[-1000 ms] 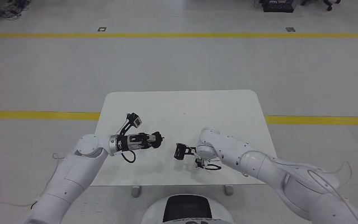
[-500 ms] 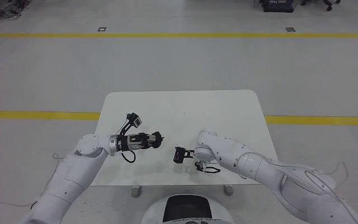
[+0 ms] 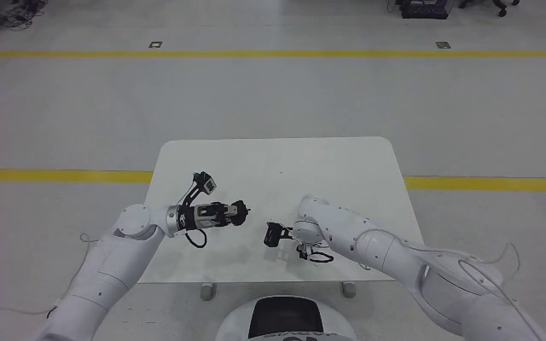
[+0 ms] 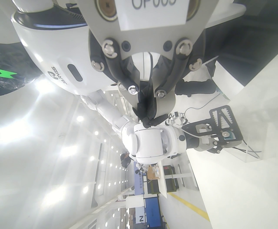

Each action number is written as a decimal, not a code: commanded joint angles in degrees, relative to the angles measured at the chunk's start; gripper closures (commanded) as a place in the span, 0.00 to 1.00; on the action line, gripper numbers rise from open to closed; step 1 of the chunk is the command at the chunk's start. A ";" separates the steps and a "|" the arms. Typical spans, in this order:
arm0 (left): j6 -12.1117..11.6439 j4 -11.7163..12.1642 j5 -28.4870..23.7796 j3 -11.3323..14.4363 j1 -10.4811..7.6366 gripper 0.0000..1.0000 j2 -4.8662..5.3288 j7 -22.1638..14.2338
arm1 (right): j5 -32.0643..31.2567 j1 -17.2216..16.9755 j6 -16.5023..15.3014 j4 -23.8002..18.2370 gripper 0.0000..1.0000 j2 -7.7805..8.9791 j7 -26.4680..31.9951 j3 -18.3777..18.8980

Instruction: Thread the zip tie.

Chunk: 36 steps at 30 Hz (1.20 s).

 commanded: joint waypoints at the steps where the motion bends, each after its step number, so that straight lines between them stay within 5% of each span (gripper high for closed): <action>1: 0.00 0.00 0.00 0.00 0.00 1.00 0.00 0.00 | 0.26 0.10 0.00 0.67 0.75 -0.42 0.19 0.00; 17: 0.00 0.00 0.00 0.00 0.00 1.00 0.00 0.00 | 2.70 1.02 0.00 7.49 0.77 -3.91 1.23 0.00; 24: 0.00 0.00 0.00 0.00 0.00 1.00 0.00 0.00 | 2.53 1.40 0.00 9.68 0.67 -4.69 -3.80 0.00; 30: 0.00 0.00 0.00 0.00 0.00 1.00 0.00 0.00 | 2.03 2.05 0.00 6.18 0.65 -3.57 -4.65 0.00; 36: 0.00 0.00 0.00 0.00 0.00 1.00 0.00 0.00 | 2.63 3.19 0.00 -0.01 0.66 -0.67 -4.07 0.00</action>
